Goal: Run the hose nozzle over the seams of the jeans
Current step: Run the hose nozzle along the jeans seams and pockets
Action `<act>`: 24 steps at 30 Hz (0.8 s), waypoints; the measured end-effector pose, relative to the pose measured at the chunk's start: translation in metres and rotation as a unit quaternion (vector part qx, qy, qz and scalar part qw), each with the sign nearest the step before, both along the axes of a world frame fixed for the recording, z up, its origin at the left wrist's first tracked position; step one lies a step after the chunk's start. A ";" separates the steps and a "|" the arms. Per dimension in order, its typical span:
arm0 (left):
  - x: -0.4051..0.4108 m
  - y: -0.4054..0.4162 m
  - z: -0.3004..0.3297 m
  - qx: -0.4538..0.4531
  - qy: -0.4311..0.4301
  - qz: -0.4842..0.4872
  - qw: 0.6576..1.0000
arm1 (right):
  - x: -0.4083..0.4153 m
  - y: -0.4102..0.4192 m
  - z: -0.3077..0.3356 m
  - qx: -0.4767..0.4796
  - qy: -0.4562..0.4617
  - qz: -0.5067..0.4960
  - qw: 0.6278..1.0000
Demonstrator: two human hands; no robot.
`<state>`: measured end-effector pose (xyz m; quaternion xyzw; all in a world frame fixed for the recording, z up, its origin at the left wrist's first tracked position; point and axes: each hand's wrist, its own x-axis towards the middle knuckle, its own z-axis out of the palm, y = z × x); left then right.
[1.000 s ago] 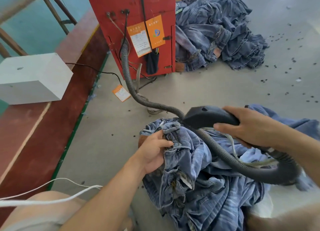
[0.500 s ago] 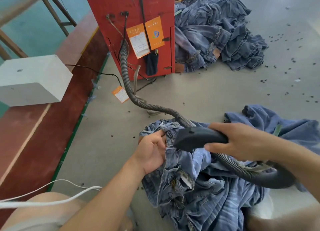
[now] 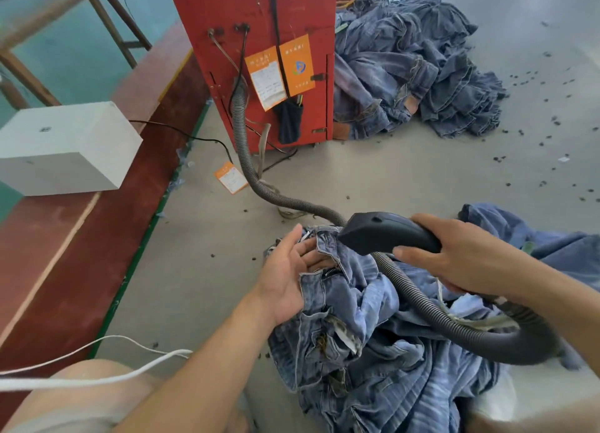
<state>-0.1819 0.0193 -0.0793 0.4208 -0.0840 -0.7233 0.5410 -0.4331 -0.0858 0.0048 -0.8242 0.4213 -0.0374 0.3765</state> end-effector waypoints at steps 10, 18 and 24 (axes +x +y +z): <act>0.001 -0.001 -0.006 0.046 -0.038 0.027 0.998 | 0.015 -0.004 -0.010 -0.059 -0.020 -0.079 0.995; 0.000 -0.004 -0.013 0.101 -0.074 0.052 0.991 | 0.012 0.005 -0.012 -0.026 0.070 0.057 0.996; -0.003 0.001 -0.013 0.090 -0.049 0.028 0.994 | 0.024 -0.002 -0.011 -0.077 -0.036 -0.081 0.993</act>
